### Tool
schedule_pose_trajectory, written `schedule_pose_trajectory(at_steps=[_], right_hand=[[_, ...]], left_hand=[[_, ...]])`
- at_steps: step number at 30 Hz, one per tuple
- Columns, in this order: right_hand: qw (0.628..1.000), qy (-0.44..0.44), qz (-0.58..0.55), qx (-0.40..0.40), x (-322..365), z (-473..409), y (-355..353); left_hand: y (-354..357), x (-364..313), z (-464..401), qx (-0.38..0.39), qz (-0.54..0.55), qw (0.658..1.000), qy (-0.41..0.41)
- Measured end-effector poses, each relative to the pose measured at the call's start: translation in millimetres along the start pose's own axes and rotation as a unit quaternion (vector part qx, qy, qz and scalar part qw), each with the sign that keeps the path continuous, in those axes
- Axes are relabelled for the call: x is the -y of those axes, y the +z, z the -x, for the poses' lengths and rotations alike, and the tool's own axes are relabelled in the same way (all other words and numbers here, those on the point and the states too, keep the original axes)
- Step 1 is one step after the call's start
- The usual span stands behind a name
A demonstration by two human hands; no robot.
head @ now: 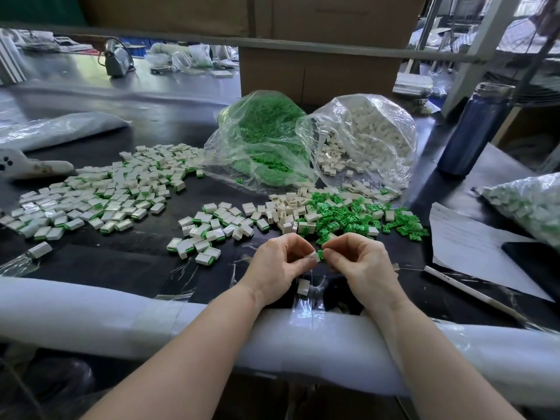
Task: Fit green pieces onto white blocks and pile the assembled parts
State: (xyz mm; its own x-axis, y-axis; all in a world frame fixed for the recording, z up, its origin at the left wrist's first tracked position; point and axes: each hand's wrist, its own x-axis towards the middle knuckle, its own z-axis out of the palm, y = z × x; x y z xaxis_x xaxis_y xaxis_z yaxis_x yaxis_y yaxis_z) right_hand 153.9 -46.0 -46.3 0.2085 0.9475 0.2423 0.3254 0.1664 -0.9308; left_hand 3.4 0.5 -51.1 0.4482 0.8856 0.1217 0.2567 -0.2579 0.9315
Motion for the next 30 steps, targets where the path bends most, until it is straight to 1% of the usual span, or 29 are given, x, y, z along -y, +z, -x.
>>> schedule_pose_trajectory(at_steps=[4,9,16,20,30], right_hand=[[1.000,0.001,0.003,0.000,1.6,0.0,0.2],[1.000,0.003,0.020,0.019,0.7,0.3,2.0],[1.000,0.012,-0.008,0.023,0.5,0.6,1.7],[0.999,0.031,-0.014,0.029,0.2,0.5,0.4],[0.997,0.039,-0.030,0.054,-1.9,-1.1,-1.4]], left_hand=[[-0.7,-2.0,1.5,0.006,0.010,1.000,-0.002],[-0.6,-3.7,1.7,0.019,-0.001,1.000,0.002],[-0.5,-2.7,1.2,-0.005,0.006,1.000,0.004],[0.4,-3.2,2.0,0.002,-0.008,1.000,0.010],[1.6,-3.8,3.7,0.010,-0.023,1.000,0.018]])
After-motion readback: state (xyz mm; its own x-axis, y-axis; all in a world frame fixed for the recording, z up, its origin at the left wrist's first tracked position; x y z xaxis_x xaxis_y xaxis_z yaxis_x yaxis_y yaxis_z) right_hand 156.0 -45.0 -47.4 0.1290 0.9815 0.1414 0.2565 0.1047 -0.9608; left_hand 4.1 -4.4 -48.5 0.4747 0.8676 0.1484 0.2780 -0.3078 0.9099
